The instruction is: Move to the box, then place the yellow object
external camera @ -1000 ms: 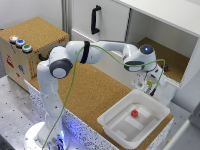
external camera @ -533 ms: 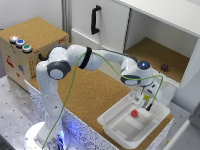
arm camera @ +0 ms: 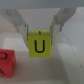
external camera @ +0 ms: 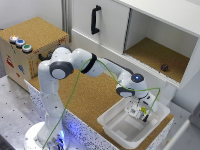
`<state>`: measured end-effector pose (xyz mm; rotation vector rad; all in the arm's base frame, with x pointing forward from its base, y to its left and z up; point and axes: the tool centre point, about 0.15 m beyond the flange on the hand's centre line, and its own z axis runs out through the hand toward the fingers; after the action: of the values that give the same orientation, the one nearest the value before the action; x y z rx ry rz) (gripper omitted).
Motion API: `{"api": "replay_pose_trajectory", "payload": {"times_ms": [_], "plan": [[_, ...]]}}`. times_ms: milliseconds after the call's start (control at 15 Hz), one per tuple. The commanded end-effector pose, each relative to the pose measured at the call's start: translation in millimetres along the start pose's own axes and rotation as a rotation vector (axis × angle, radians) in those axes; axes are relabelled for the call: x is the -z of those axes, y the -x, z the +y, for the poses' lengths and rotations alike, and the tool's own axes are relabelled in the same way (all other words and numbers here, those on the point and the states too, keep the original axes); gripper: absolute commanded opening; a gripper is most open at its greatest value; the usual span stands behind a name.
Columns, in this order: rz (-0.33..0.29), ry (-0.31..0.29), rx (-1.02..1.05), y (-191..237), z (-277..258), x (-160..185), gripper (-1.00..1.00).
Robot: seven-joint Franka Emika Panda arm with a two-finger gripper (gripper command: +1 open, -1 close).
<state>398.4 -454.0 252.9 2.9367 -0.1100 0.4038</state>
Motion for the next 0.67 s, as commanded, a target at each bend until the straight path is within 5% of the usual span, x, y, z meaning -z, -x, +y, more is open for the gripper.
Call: {"api": "replay_pose_trajectory", "payload": {"times_ms": [0,600], "plan": [[-0.06,0.035,0.01,-7,11,-25,1.0],[0.069,-0.01,-0.044,-41,-11,40,1.0]]}}
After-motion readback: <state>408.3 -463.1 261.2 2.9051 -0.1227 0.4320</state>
